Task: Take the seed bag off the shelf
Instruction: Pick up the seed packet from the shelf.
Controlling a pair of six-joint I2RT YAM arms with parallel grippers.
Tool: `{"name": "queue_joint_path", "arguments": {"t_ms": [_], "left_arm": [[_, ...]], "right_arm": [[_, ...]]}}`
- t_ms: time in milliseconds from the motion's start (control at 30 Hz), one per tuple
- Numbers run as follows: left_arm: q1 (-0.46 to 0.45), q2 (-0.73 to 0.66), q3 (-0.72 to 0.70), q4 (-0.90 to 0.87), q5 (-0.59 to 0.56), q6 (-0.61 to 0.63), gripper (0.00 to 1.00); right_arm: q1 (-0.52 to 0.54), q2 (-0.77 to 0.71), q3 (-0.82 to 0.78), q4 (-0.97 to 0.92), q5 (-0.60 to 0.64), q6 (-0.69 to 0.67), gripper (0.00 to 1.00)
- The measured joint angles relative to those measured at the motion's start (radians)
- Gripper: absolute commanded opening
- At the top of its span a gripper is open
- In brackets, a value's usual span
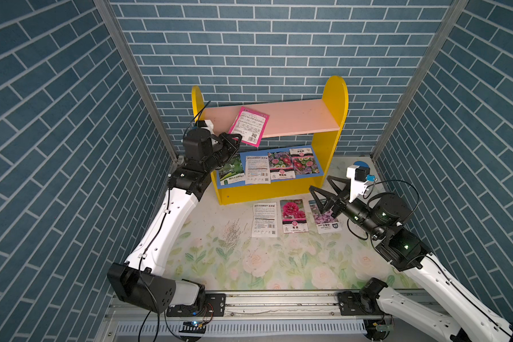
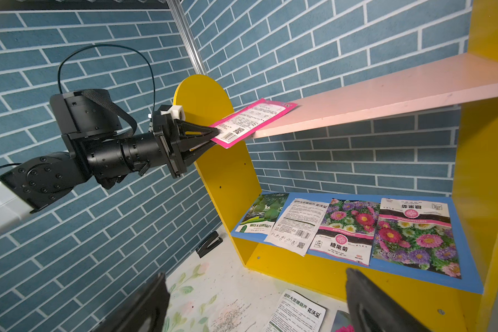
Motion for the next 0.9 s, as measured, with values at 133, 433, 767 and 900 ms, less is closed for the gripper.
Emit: {"name": "queue_joint_path", "arguments": {"t_ms": [133,433,767,900], "left_arm": [[0.000,-0.004,0.000,0.030,0.013,0.016,0.04],[-0.003,-0.090,-0.124,0.218,0.159,0.039,0.00],[-0.098,-0.266,-0.252,0.479,0.290,0.039,0.00],[-0.157,-0.328,-0.321,0.559,0.301,0.039,0.00]], "right_arm": [[0.000,0.000,-0.034,0.046,-0.018,0.023,0.95],[-0.006,0.091,-0.072,0.317,-0.142,0.158,0.93],[-0.068,0.332,-0.087,0.821,-0.358,0.480,0.90],[-0.070,0.421,-0.063,0.972,-0.406,0.581,0.86]]}}
